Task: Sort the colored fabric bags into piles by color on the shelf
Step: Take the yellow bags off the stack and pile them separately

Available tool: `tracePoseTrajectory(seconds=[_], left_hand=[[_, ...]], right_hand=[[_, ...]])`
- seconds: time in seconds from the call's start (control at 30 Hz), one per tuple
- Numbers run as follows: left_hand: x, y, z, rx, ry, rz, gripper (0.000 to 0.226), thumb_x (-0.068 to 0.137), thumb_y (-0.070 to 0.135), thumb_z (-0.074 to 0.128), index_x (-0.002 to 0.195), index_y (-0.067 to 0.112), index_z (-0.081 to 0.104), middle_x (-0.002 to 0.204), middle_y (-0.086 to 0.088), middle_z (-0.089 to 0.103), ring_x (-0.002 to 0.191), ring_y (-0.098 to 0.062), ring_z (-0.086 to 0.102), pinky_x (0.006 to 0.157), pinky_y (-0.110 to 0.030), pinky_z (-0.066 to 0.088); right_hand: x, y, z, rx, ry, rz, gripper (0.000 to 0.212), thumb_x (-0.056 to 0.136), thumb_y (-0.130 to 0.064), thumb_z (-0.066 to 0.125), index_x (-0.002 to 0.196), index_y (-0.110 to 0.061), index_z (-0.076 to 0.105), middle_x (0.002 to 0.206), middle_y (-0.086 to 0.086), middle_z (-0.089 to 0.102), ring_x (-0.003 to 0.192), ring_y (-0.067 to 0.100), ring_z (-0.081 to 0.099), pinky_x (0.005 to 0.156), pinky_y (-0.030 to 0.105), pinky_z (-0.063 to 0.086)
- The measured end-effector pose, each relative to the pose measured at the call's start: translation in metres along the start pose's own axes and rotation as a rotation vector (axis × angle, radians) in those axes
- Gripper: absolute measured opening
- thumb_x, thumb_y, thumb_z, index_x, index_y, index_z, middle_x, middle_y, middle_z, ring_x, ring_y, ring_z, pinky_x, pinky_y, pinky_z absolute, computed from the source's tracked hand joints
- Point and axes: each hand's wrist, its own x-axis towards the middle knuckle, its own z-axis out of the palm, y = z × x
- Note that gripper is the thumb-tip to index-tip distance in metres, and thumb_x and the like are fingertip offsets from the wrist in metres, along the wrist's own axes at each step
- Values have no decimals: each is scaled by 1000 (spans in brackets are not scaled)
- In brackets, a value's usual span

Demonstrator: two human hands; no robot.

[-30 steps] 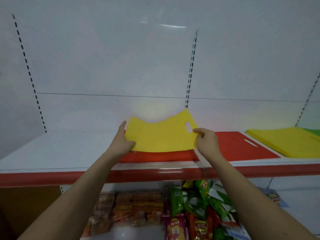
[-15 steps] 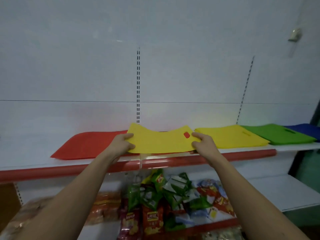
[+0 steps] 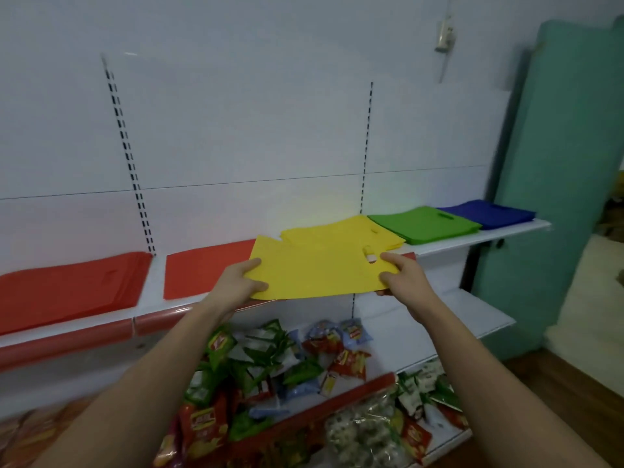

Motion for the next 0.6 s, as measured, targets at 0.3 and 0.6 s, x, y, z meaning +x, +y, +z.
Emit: tracePoseTrajectory(seconds=[0.3, 0.6], left_hand=[[76, -1, 78, 26, -40, 36, 66, 85, 2, 71, 145, 12, 47, 144, -9, 50, 119, -27, 57, 98, -39, 50], [148, 13, 125, 139, 106, 118, 64, 86, 2, 69, 146, 11, 46, 147, -8, 46, 110, -17, 53, 77, -18, 43]], right_hand=[[72, 37, -55, -31, 56, 28, 51, 92, 7, 47, 142, -6, 47, 122, 7, 47, 78, 18, 58, 52, 23, 52], [176, 52, -76, -105, 62, -51, 49, 89, 5, 53, 134, -13, 55, 103, -3, 61, 78, 22, 53, 66, 37, 45]])
